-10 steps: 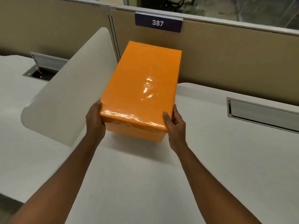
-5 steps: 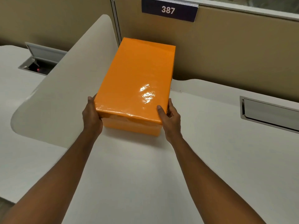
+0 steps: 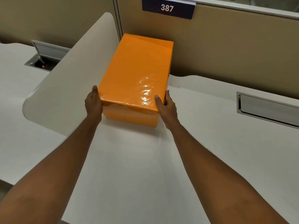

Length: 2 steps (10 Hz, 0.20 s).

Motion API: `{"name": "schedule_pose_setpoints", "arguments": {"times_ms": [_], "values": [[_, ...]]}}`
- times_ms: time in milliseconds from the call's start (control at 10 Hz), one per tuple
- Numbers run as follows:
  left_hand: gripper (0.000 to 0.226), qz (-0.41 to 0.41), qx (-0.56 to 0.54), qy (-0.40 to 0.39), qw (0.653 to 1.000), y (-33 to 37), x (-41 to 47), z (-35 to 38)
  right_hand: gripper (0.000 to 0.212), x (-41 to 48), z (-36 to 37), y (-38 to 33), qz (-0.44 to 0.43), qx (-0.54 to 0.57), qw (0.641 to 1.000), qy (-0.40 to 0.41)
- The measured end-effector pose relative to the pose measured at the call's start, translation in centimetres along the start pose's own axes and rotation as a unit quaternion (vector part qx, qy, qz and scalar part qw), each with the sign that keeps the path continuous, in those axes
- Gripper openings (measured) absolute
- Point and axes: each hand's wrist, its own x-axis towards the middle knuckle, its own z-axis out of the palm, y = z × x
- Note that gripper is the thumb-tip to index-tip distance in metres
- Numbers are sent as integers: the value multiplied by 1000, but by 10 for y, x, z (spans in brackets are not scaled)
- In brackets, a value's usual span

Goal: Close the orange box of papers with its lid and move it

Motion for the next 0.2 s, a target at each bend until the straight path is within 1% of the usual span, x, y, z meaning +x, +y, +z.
{"name": "schedule_pose_setpoints", "arguments": {"times_ms": [100,200], "values": [[54,1,15,54,998,0,-10,-5,76,-3,-3,0,10,-24,1000,8],[55,91,45,186,977,-19,-41,-3,72,-17,-13,7,16,-57,994,87]]}}
